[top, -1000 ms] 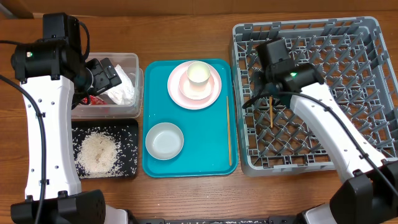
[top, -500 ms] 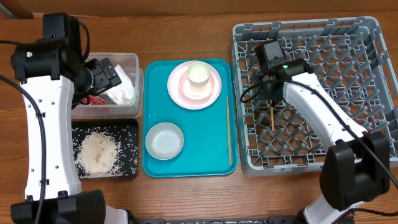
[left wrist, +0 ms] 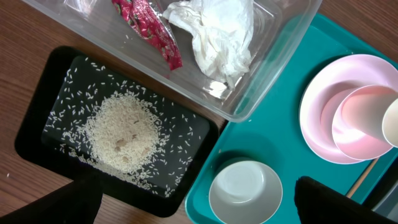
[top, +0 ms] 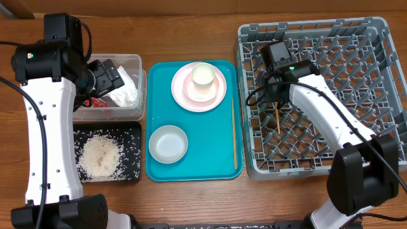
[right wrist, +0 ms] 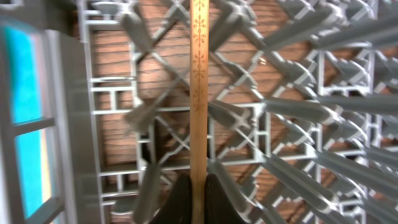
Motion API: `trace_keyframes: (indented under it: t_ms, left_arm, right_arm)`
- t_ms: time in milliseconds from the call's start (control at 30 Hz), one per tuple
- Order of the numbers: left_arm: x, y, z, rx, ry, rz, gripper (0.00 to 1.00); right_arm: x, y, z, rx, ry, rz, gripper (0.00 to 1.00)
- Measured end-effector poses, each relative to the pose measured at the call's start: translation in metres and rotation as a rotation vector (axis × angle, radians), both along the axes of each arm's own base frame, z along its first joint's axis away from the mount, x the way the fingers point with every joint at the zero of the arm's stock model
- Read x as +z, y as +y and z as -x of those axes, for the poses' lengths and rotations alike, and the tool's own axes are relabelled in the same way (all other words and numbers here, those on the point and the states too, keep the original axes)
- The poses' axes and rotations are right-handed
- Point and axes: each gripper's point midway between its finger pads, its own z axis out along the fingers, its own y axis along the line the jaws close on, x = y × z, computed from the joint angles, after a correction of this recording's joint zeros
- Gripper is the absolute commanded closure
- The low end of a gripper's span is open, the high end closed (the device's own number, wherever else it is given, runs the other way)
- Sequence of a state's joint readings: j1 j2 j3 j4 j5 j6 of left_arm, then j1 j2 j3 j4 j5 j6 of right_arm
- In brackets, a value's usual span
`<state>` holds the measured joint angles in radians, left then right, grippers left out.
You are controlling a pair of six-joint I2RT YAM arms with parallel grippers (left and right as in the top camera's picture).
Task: Sort waste into correct bins and load items into the dishwasher
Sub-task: 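Open the right gripper and withdraw it from the rack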
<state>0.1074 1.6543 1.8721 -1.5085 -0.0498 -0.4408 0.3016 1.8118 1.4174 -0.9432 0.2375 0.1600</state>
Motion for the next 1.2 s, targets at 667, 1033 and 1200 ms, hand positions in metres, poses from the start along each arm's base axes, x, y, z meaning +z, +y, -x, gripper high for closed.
trace_keyframes:
  t_ms: [667,1033,1200]
  left_arm:
    - [0.0,0.0,0.0,0.0,0.0,0.0,0.0]
    - [0.0,0.0,0.0,0.0,0.0,0.0,0.0]
    - [0.0,0.0,0.0,0.0,0.0,0.0,0.0]
  right_arm:
    - [-0.001,0.008,0.0,0.066,0.011,-0.028,0.85]
    - [-0.003,0.046,0.011,0.134,0.071,-0.24,0.78]
    - [-0.001,0.063,0.018,0.164,0.103,-0.339,0.78]
